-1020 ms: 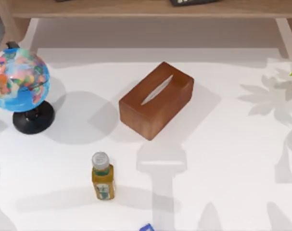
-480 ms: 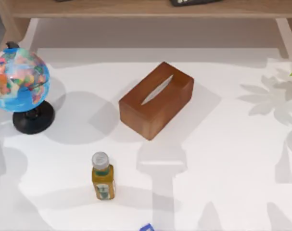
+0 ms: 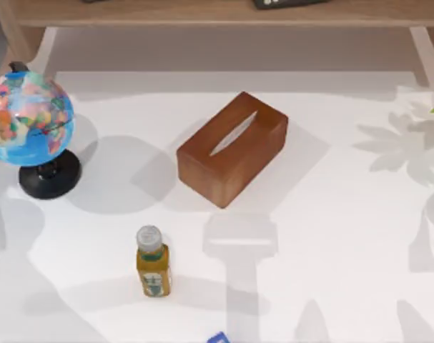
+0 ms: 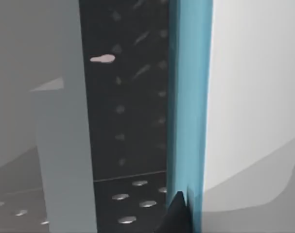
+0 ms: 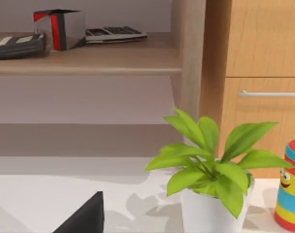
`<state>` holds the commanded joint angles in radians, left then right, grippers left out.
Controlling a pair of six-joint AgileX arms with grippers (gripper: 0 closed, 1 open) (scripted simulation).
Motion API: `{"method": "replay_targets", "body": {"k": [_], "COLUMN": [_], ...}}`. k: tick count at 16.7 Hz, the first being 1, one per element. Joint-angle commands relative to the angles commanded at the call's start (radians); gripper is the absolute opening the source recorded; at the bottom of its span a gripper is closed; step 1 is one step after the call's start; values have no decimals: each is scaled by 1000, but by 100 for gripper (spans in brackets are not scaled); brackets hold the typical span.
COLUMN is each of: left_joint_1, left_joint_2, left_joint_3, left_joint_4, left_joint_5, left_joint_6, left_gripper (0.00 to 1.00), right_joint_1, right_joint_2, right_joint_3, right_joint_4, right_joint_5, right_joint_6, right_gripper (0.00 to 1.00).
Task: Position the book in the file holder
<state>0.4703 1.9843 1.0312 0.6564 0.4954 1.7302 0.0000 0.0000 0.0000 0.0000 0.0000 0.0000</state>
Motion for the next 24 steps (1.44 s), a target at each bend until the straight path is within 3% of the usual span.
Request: {"method": "replay_targets", "body": {"k": [5,18,24], "left_joint_1": [-7,-7,-7], "left_joint_2": [11,11,11], "left_joint_3": [9,9,9], "left_joint_4": [-2,-2,-2], "left_joint_5": [-2,-2,-2], "left_joint_6": [-2,-2,-2], "left_gripper": [0,98,100], "right_joint_1": [0,0,0], "right_joint_2": [0,0,0], "right_joint_3": [0,0,0], "right_joint_4": [0,0,0], "right_joint_5": [0,0,0], "right_joint_6": [0,0,0], "right_gripper": [100,100,100]}}
